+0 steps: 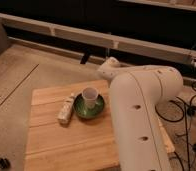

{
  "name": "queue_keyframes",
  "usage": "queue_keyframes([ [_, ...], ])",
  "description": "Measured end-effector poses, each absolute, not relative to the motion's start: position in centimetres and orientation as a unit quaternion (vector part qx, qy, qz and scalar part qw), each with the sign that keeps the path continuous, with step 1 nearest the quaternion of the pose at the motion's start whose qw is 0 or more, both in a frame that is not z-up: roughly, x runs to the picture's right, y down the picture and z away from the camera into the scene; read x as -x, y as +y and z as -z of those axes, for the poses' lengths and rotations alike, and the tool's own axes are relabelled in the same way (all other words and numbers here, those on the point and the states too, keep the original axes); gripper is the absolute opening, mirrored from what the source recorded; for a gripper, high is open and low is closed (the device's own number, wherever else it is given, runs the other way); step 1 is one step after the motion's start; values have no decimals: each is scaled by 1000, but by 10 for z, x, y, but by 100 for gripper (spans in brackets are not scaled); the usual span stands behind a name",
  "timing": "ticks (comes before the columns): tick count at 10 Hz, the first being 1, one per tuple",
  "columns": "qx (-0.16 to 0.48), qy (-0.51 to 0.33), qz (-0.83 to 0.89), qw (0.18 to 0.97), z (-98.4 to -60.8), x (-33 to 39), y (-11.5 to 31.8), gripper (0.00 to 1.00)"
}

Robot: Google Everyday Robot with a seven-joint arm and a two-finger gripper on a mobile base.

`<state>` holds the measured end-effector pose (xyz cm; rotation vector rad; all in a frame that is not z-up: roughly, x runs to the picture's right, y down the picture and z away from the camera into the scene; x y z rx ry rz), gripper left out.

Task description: Wipe the white sponge on the table

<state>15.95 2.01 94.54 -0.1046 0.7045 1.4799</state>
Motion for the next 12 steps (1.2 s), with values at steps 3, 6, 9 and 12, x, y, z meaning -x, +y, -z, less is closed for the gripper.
queue_keyframes([
  [3,-3,296,-635,713,-948,-142,-17,8],
  [6,-8,282,-618,734,-959,-117,-20,8],
  [9,22,254,-631,733,-978,-100,-14,8],
  [12,49,234,-641,730,-987,-92,-13,8],
])
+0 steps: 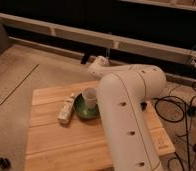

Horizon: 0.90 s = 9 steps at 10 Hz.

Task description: Wipe the white sponge on the table

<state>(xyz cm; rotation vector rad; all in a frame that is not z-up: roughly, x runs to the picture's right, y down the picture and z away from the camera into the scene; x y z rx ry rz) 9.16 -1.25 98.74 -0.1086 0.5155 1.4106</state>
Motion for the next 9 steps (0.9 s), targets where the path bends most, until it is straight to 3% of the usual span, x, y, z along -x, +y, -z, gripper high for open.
queue_keyframes([
  [5,79,222,-633,738,-993,-74,-4,8],
  [9,96,220,-633,736,-974,-70,15,8],
])
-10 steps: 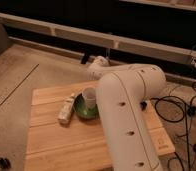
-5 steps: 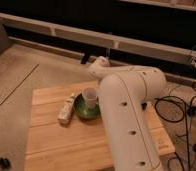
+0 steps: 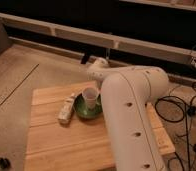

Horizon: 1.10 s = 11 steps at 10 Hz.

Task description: Wipe the white sponge on the table

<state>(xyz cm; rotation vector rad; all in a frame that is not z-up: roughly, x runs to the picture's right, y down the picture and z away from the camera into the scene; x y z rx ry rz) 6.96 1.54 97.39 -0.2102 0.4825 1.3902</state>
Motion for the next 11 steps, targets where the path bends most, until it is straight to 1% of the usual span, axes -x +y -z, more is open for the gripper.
queue_keyframes([
  [3,99,238,-648,717,-964,-86,40,8],
  [5,93,270,-658,697,-963,-112,60,8],
  [6,86,282,-663,688,-964,-126,63,8],
  [8,57,299,-667,680,-966,-157,50,8],
  [11,24,287,-649,704,-972,-156,10,8],
])
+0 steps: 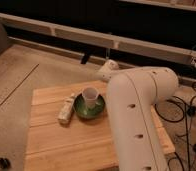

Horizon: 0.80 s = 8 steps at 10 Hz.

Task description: Wipe the white sponge on the table

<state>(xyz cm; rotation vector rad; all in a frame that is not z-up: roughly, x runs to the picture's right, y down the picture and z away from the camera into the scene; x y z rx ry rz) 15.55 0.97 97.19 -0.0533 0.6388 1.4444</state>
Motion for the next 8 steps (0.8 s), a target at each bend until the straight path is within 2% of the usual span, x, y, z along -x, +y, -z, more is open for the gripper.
queue_keyframes([
  [3,25,262,-631,730,-988,-119,-13,8],
  [6,72,234,-625,741,-1002,-67,-4,8],
  [8,97,215,-624,745,-995,-43,0,8],
])
